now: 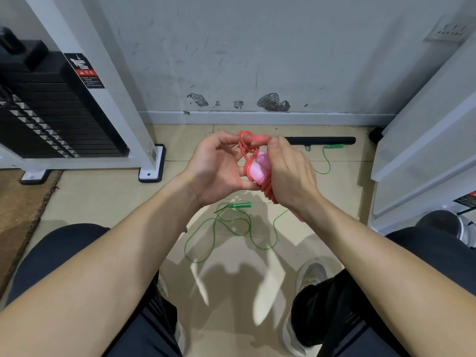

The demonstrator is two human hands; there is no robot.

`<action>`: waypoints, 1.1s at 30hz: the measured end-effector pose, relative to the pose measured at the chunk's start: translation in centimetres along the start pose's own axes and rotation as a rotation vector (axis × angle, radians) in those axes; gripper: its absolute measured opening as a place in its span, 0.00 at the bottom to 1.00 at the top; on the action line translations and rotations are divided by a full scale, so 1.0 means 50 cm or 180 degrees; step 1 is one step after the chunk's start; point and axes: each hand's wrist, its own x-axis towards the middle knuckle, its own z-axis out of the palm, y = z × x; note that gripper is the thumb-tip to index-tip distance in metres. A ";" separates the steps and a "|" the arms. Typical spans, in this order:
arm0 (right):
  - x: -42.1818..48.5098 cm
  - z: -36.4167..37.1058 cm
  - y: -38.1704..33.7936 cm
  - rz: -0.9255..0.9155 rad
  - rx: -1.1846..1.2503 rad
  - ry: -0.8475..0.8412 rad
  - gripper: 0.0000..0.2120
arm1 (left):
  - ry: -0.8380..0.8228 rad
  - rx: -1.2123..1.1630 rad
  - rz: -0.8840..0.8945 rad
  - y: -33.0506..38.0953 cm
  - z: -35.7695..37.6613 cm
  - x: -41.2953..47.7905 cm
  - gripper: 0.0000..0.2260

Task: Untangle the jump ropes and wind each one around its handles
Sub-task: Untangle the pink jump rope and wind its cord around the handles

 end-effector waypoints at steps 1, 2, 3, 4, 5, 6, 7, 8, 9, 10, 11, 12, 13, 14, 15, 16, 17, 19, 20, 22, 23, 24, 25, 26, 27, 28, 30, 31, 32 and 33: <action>0.000 0.000 -0.001 0.0027 0.0056 -0.0005 0.26 | 0.0016 -0.0011 -0.0010 0.000 0.001 -0.001 0.10; 0.002 0.001 0.000 0.0025 0.0052 0.0022 0.26 | 0.0028 -0.0024 -0.0025 -0.001 0.002 -0.002 0.09; 0.003 0.003 0.002 -0.0004 0.0013 0.0082 0.27 | 0.0023 -0.0039 -0.0041 -0.001 0.002 -0.003 0.09; 0.005 0.005 0.006 -0.0035 -0.0003 0.0169 0.28 | 0.0000 -0.0052 -0.0055 -0.001 0.000 -0.002 0.09; 0.007 0.006 0.009 -0.0040 0.0047 0.0275 0.28 | -0.0038 -0.0051 -0.0063 -0.001 -0.003 -0.001 0.10; 0.010 0.008 0.014 -0.0031 0.0154 0.0386 0.28 | -0.0072 -0.0033 -0.0062 0.001 -0.004 -0.001 0.10; 0.012 0.008 0.019 -0.0028 0.0255 0.0488 0.27 | -0.0114 -0.0009 -0.0054 0.002 -0.005 -0.001 0.09; 0.014 0.009 0.022 -0.0039 0.0334 0.0558 0.25 | -0.0171 0.0016 -0.0041 0.003 -0.004 -0.002 0.09; 0.015 0.009 0.023 -0.0057 0.0393 0.0590 0.24 | -0.0229 0.0044 -0.0035 0.004 -0.005 -0.002 0.09; 0.017 0.008 0.024 -0.0071 0.0425 0.0588 0.22 | -0.0272 0.0080 -0.0037 0.004 -0.007 -0.001 0.08; 0.018 0.006 0.024 -0.0085 0.0423 0.0571 0.21 | -0.0300 0.0137 -0.0049 0.005 -0.008 0.000 0.09; 0.020 0.006 0.026 -0.0097 0.0408 0.0550 0.19 | -0.0312 0.0205 -0.0061 0.004 -0.010 0.002 0.09; 0.021 0.006 0.027 -0.0098 0.0411 0.0525 0.17 | -0.0301 0.0271 -0.0069 0.004 -0.010 0.002 0.11; 0.022 0.007 0.030 -0.0086 0.0424 0.0489 0.16 | -0.0254 0.0326 -0.0072 0.004 -0.009 0.002 0.12; 0.022 0.008 0.031 -0.0080 0.0425 0.0451 0.16 | -0.0176 0.0361 -0.0072 0.004 -0.007 0.002 0.13; 0.021 0.010 0.033 -0.0082 0.0403 0.0422 0.16 | -0.0072 0.0388 -0.0071 0.004 -0.004 0.002 0.15; 0.019 0.012 0.033 -0.0098 0.0366 0.0410 0.15 | 0.0039 0.0416 -0.0071 0.003 -0.001 0.002 0.15; 0.017 0.012 0.031 -0.0120 0.0325 0.0441 0.15 | 0.0183 0.0492 -0.0064 0.004 0.000 0.004 0.15; 0.017 0.010 0.031 -0.0118 0.0322 0.0470 0.15 | 0.0211 0.0542 -0.0063 0.005 -0.002 0.004 0.15; 0.019 0.005 0.031 -0.0128 0.0302 0.0513 0.14 | 0.0254 0.0679 -0.0079 0.012 -0.009 0.005 0.18; 0.020 0.003 0.031 -0.0147 0.0273 0.0515 0.14 | 0.0279 0.0743 -0.0111 0.017 -0.011 0.005 0.19; 0.020 0.001 0.032 -0.0175 0.0229 0.0506 0.14 | 0.0314 0.0783 -0.0151 0.021 -0.013 0.004 0.20; 0.020 -0.001 0.032 -0.0208 0.0183 0.0494 0.13 | 0.0362 0.0795 -0.0184 0.025 -0.014 0.004 0.20; 0.019 -0.001 0.032 -0.0239 0.0152 0.0491 0.12 | 0.0409 0.0768 -0.0205 0.029 -0.015 0.004 0.20; 0.018 -0.001 0.032 -0.0261 0.0142 0.0509 0.11 | 0.0441 0.0708 -0.0215 0.032 -0.015 0.003 0.20; 0.017 -0.001 0.031 -0.0266 0.0145 0.0551 0.11 | 0.0448 0.0636 -0.0220 0.035 -0.015 0.002 0.19; 0.016 0.000 0.030 -0.0265 0.0144 0.0683 0.10 | 0.0442 0.0535 -0.0229 0.037 -0.015 0.002 0.18; 0.016 0.000 0.030 -0.0272 0.0123 0.0735 0.10 | 0.0456 0.0499 -0.0230 0.036 -0.014 0.002 0.19; 0.017 0.001 0.030 -0.0286 0.0084 0.0754 0.09 | 0.0480 0.0466 -0.0232 0.033 -0.014 0.003 0.19; 0.017 0.001 0.030 -0.0308 0.0037 0.0733 0.09 | 0.0496 0.0445 -0.0236 0.031 -0.013 0.004 0.18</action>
